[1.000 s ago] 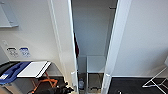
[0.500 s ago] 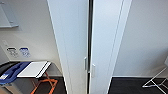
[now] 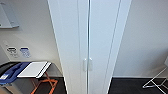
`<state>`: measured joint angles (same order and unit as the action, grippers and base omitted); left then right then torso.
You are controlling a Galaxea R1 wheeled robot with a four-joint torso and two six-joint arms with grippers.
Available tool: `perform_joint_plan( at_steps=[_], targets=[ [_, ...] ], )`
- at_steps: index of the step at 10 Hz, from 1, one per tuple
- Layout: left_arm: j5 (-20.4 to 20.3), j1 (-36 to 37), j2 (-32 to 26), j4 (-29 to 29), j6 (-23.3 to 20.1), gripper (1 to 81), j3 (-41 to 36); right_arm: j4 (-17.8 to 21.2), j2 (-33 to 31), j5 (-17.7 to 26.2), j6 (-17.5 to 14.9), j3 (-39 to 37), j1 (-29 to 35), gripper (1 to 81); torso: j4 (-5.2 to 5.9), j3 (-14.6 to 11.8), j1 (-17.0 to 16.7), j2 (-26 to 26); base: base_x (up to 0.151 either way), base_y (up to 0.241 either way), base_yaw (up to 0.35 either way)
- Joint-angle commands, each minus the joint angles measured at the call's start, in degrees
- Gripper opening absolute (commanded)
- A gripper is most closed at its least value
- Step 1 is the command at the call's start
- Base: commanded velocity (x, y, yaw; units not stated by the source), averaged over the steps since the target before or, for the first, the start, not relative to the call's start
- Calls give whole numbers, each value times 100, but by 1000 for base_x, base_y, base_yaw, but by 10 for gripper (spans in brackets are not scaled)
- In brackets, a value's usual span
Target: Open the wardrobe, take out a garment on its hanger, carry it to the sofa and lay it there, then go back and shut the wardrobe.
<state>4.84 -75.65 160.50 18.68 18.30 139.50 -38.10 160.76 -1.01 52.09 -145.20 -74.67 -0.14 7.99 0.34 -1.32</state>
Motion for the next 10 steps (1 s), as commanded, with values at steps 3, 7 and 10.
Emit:
perform_joint_plan(
  at_steps=[3,7,10],
  targets=[
    [-414,-560,1168,971,-19,811,1061,-1104,1127,-303,-59,-1000,-1195,811,0,-5,-7,-5,0,0,0],
    [-335,-675,1529,945,-10,811,1580,-1279,1356,-216,-138,-1009,-1424,811,0,-13,-13,-11,0,0,0],
    [-343,-658,1591,936,-2,811,1660,-1306,1373,-189,-303,-983,-1486,811,0,-18,-20,-15,0,0,0]
  ],
)
